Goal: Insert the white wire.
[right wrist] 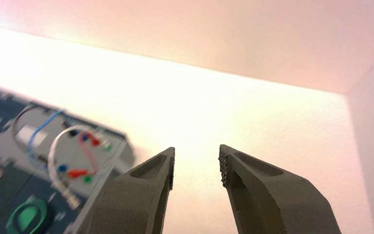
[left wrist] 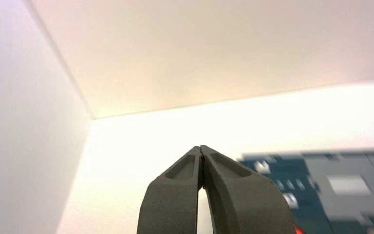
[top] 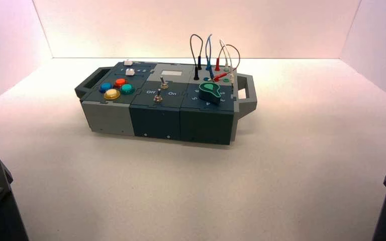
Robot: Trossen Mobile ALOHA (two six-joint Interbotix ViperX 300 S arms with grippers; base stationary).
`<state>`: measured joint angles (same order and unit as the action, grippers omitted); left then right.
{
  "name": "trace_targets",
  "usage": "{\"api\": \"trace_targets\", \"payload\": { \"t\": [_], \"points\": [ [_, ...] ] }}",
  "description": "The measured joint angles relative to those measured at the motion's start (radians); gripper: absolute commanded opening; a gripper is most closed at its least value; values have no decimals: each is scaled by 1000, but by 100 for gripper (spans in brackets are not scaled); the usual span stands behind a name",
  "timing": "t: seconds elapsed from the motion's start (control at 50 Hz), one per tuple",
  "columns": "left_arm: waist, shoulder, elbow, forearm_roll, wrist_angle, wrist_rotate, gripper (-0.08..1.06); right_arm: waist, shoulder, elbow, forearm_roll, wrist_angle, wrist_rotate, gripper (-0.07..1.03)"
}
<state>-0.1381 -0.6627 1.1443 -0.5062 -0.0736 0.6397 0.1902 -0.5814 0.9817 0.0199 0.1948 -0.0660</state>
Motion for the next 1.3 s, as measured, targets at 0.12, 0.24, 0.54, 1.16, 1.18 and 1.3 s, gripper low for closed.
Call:
{"api": "trace_targets", "payload": {
  "t": [0.12,0.24,0.54,1.16,1.18,1.3],
  "points": [
    [-52,0,-18,8,71,57,-3,46,-6,-21,0,64,-2,49],
    [-106,2,-29,9,124,104,-3,91,-3,-35,-2,129,-3,49],
    [-161,-2,-84,11,304,143,-3,227,94,-84,0,288,-3,49],
    [-233,11,-141,5,551,202,-3,339,370,-216,28,397,-40,50],
    [-233,11,-141,5,551,202,-3,341,371,-216,31,397,-40,50],
    [-247,21,-141,5,555,202,-3,351,428,-236,35,396,-40,50]
  ]
}}
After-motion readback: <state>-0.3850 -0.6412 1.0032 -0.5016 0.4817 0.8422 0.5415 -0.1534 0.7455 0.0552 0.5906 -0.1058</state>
